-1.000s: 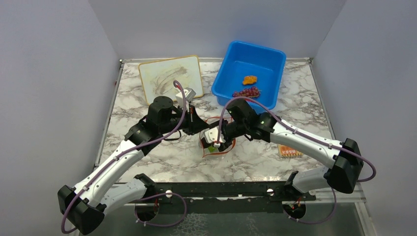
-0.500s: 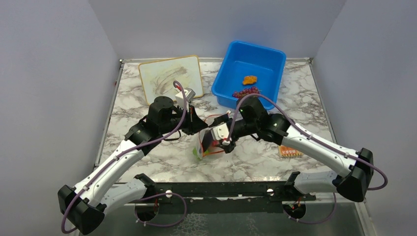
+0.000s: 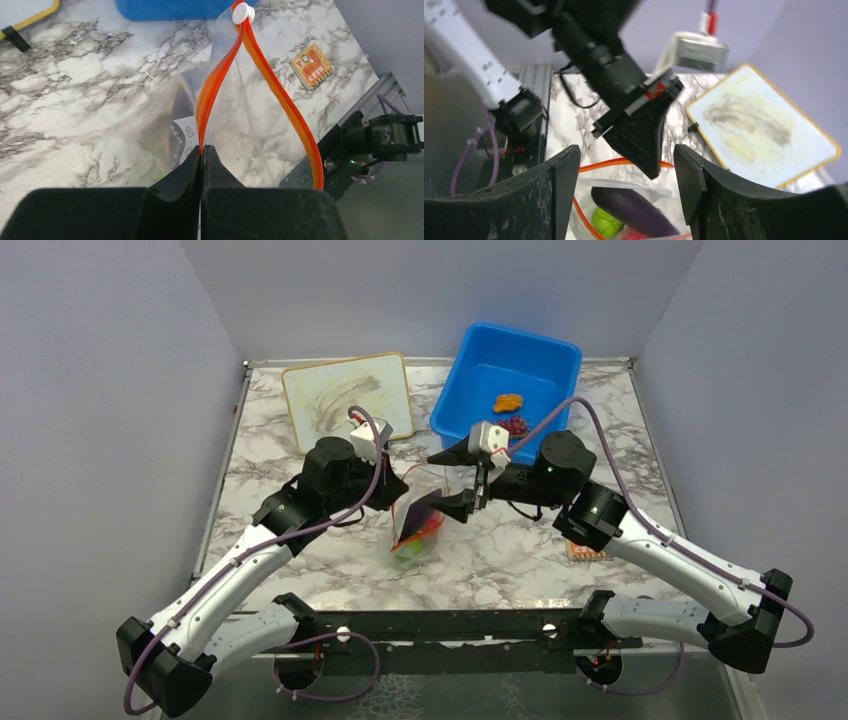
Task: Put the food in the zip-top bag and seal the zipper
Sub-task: Place the fake vegetable in the zipper food storage bag, then pick up the fake food from the bin.
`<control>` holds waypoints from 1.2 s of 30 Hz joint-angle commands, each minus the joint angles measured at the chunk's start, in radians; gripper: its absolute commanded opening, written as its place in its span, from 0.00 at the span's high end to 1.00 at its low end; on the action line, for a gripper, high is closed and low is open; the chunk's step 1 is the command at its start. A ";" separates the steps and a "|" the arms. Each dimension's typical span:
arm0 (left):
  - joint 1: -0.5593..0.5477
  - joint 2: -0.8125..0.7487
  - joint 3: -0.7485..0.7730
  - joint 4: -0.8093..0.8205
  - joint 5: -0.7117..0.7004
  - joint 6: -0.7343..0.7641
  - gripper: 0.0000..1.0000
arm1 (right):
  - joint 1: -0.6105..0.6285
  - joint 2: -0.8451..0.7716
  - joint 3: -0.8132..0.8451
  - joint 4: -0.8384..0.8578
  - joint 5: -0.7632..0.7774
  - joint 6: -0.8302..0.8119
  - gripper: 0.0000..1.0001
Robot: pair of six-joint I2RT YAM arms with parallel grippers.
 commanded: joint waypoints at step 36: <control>-0.003 -0.138 -0.115 0.067 -0.087 0.248 1.00 | -0.418 0.519 0.199 -0.468 0.432 -0.517 0.31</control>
